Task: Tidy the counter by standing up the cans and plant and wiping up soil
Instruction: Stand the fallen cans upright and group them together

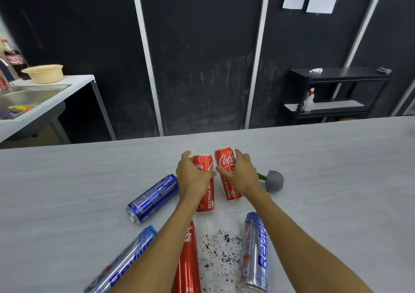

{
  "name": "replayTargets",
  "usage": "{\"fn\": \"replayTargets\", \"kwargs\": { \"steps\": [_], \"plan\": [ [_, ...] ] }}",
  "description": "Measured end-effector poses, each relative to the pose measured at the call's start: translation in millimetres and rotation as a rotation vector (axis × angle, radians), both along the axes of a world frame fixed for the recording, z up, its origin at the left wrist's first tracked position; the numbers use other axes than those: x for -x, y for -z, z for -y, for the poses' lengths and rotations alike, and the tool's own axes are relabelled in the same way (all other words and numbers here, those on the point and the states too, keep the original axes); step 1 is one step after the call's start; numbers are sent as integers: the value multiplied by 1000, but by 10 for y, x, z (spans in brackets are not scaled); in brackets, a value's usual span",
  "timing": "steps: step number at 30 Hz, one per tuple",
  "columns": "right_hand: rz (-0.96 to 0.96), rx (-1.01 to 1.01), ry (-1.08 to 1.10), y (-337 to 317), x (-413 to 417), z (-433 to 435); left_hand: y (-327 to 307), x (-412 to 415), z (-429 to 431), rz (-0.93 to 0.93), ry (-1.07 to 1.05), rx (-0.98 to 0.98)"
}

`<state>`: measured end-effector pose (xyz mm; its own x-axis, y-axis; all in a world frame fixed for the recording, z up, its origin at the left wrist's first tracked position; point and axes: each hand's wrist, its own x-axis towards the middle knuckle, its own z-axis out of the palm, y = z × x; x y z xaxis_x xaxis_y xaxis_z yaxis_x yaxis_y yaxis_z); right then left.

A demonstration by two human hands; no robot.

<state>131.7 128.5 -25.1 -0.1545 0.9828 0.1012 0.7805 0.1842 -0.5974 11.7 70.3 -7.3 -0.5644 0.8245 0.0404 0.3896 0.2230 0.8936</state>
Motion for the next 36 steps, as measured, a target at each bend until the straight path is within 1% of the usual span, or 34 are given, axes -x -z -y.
{"fn": "replayTargets", "kwargs": {
  "steps": [4, 7, 9, 12, 14, 16, 18, 22, 29, 32, 36],
  "plan": [
    [-88, 8, 23, -29, -79, 19, -32, -48, 43, -54, 12, -71],
    [-153, -11, 35, -26, -145, 80, -3, -77, 113, -42, 37, -119],
    [-224, -49, 41, -19, -187, 144, 30, -79, 157, -15, 50, -155],
    [-393, -104, 43, 5, -248, 242, 76, -66, 215, 90, 66, -197],
    [-468, -104, 25, 39, -273, 297, 96, -70, 267, 140, 93, -196],
    [-517, -96, -7, 45, -272, 351, 107, -81, 313, 149, 126, -202],
    [-526, -103, -25, 26, -271, 387, 116, -85, 345, 147, 148, -211],
    [-473, -107, -18, 27, -264, 406, 109, -90, 382, 113, 173, -220],
    [-494, -99, -19, -25, -251, 454, 83, -180, 347, 67, 159, -237],
    [-513, -112, -3, -85, -326, 424, -15, -251, 292, 65, 154, -256],
    [-503, -135, 37, -330, -506, 303, -217, -444, 153, 43, 152, -262]
  ]
}}
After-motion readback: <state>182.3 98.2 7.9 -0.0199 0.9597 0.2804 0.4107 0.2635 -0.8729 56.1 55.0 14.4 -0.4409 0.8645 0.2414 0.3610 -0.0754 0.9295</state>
